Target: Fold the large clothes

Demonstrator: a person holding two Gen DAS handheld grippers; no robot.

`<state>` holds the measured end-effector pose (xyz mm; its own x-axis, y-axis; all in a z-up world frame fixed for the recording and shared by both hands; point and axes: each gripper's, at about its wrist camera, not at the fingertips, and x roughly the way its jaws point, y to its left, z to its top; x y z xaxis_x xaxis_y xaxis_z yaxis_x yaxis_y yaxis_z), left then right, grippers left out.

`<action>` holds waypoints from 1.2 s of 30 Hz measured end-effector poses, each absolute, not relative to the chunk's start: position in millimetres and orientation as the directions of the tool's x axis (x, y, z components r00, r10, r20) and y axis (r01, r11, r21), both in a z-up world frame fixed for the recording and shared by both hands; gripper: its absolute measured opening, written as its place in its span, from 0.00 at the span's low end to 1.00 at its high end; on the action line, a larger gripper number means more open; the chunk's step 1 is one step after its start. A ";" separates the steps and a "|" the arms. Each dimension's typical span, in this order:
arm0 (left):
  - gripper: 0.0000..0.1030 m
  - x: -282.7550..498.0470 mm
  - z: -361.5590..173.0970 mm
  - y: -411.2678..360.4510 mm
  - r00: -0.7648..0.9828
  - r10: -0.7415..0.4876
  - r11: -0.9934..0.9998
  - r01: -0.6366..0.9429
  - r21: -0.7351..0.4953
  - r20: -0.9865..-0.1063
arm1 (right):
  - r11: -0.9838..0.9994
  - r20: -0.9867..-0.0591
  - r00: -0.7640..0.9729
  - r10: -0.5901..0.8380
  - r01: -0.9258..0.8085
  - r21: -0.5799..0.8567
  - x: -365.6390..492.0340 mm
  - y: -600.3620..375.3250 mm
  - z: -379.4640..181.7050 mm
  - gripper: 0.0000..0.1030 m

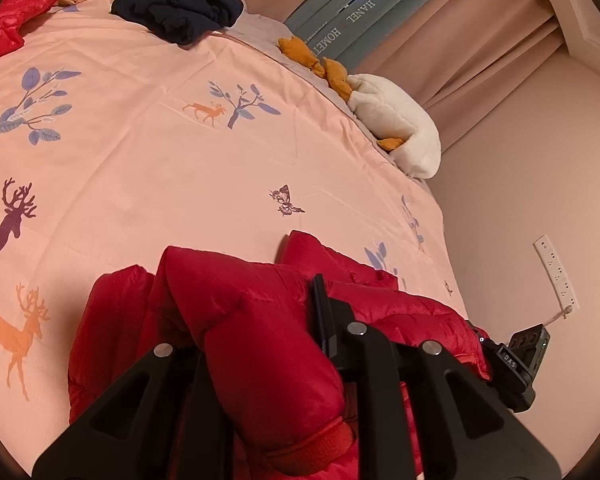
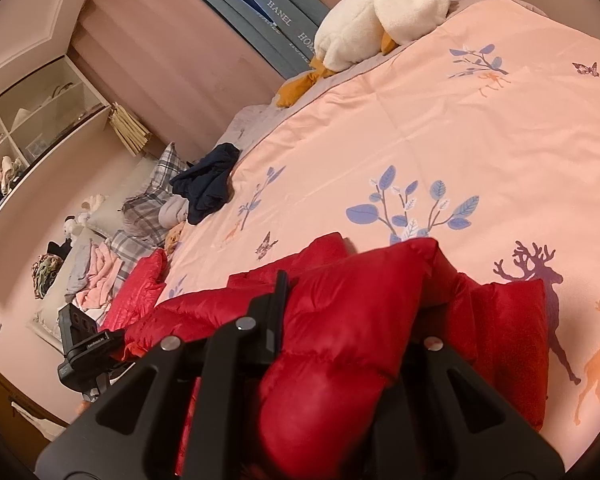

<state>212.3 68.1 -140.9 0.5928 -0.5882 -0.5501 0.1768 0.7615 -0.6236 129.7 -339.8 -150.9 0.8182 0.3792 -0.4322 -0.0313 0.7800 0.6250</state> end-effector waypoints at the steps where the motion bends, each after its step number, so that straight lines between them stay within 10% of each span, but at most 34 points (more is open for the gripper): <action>1: 0.16 213.6 -141.0 67.0 0.593 -0.584 0.766 0.176 -0.619 -0.554 | 0.781 -0.434 0.818 0.378 -0.029 0.624 130.7 -339.9 -150.8 0.13; 36: 0.18 250.4 -157.2 42.5 0.579 -0.454 0.873 0.139 -0.468 -0.677 | 0.799 -0.509 0.790 0.343 0.040 0.599 169.6 -338.4 -166.1 0.13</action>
<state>250.4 42.5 -157.2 0.5794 -0.4544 -0.6766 0.1387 0.8730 -0.4675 169.6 -338.4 -166.1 0.7897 0.3425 -0.5089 0.0395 0.7994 0.5994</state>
